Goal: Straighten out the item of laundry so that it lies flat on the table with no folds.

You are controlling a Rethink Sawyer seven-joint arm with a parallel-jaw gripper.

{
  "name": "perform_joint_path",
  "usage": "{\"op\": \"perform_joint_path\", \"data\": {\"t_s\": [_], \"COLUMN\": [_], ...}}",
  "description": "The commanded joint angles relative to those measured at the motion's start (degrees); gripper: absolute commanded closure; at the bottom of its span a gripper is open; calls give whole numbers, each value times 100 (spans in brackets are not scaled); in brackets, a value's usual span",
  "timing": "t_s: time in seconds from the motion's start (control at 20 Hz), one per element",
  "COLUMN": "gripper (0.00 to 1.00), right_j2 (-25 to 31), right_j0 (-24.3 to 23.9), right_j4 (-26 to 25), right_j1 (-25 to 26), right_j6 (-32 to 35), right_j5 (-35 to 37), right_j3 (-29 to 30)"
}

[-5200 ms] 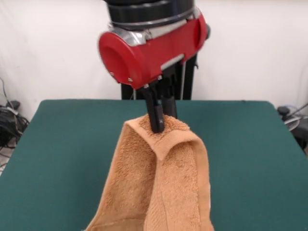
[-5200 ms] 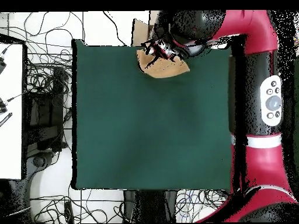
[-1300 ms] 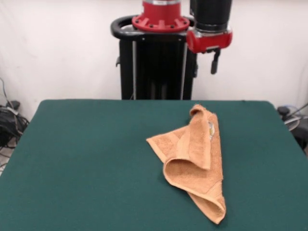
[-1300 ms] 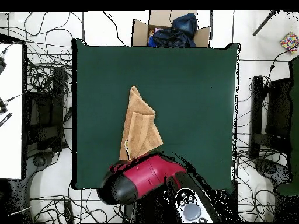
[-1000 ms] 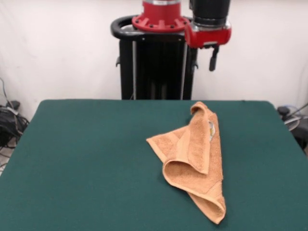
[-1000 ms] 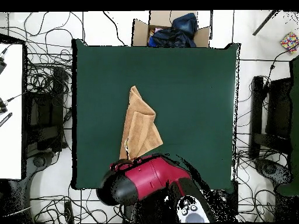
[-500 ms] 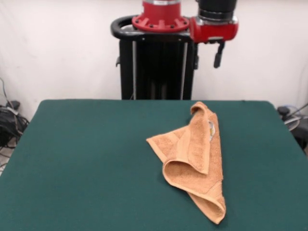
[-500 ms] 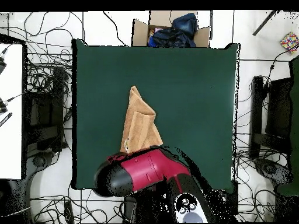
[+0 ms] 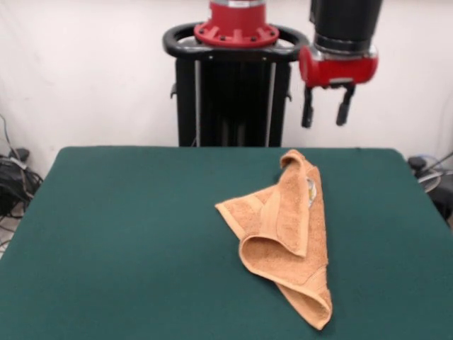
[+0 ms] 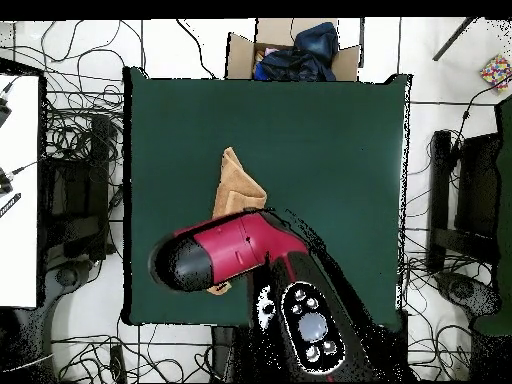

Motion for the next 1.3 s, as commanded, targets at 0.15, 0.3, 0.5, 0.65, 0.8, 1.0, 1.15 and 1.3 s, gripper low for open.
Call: {"op": "perform_joint_path", "data": {"t_s": [0.15,0.3,0.5,0.65,0.8,1.0,1.15,1.3], "gripper": [0,0,0,0,0,0,0,0], "right_j2": [-459,-513,-574,-586,-622,-718,-859,-1016], "right_j0": [264,271,241,148,66,-27,5,65], "right_j4": [61,50,21,-3,-49,-156,-292,-387], "right_j1": [1070,1196,1303,1323,1366,1517,1593,1724], "right_j6": [650,551,443,324,255,233,338,422], "right_j5": [570,550,442,369,363,272,95,-31], "right_j3": [-1363,-1528,-1602,-1565,-1589,-1657,-1655,-1751]}}
